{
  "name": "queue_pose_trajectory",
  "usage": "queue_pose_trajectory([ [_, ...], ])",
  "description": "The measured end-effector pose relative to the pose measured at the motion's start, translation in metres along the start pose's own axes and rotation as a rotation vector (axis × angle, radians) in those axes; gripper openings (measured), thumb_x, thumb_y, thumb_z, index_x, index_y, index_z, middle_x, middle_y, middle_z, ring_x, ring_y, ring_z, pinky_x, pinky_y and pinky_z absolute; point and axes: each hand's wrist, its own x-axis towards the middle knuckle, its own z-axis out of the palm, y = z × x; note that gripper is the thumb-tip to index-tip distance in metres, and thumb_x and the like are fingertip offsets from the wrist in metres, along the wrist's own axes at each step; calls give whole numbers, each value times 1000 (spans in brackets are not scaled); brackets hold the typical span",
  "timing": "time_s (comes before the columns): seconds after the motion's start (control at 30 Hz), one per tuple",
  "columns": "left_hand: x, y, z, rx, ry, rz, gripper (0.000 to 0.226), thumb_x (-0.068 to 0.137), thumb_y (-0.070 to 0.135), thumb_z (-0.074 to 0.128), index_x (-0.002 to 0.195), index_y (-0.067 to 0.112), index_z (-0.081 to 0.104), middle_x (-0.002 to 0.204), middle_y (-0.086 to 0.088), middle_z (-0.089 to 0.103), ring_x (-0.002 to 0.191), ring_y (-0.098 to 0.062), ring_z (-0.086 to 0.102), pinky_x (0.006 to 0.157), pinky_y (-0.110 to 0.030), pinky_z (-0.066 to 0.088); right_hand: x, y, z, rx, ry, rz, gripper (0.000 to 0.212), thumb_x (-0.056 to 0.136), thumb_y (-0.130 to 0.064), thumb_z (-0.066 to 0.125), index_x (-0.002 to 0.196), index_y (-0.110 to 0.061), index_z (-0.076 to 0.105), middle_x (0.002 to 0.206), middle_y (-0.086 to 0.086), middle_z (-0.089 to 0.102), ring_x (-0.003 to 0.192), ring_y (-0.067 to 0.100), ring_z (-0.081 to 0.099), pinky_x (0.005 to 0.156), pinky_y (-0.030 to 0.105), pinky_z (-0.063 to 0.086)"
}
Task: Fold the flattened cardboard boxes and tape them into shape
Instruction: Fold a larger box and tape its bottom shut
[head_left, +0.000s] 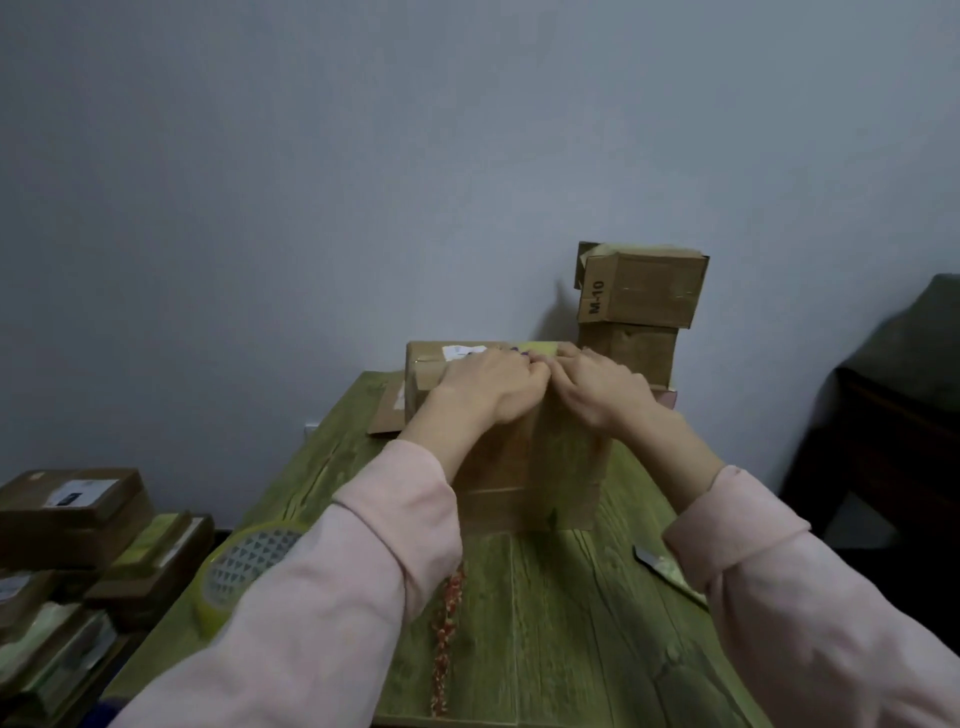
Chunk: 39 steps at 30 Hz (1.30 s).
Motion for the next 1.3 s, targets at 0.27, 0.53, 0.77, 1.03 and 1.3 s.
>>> queue_pose_trajectory([
  [0.27, -8, -29, -12, 156, 109, -186, 47, 97, 34, 26, 125, 14, 57, 136, -15, 51, 126, -32, 44, 115, -54, 7, 4, 5, 0, -82, -37, -37, 45, 100, -49, 16, 140, -45, 37, 143, 3, 41, 135, 27, 34, 98, 53, 37],
  [0.53, -40, -81, -8, -504, 98, -359, 52, 88, 59, 41, 82, 12, 62, 94, -11, 64, 93, -28, 60, 86, -32, 46, -4, 15, -8, 361, 12, 188, 86, 80, -63, 57, 141, -5, 39, 141, 12, 46, 125, 29, 47, 103, 43, 43],
  [0.77, -51, -47, -5, -649, 320, -69, 35, 95, 35, 49, 122, 16, 61, 105, 5, 63, 86, -3, 57, 67, -8, 45, -47, 44, -47, 688, 136, 156, 68, 71, -31, 79, 129, -8, 53, 102, -6, 61, 83, 4, 57, 65, 20, 50],
  [1.03, -46, 2, 59, -662, 227, 10, 51, 91, 21, 59, 139, 15, 44, 140, -1, 33, 121, -15, 42, 103, -28, 38, -117, 101, -45, 586, 515, 228, 61, 69, -11, 81, 123, -13, 55, 114, -4, 59, 100, 13, 58, 68, 17, 48],
  [1.3, -7, 12, 164, -704, -35, -111, 64, 74, 7, 56, 137, 15, 44, 129, -7, 51, 119, -28, 53, 100, -41, 46, -151, 152, 7, 410, 417, 496, 48, 76, -8, 77, 115, -9, 50, 108, 7, 61, 84, 13, 59, 64, 16, 45],
])
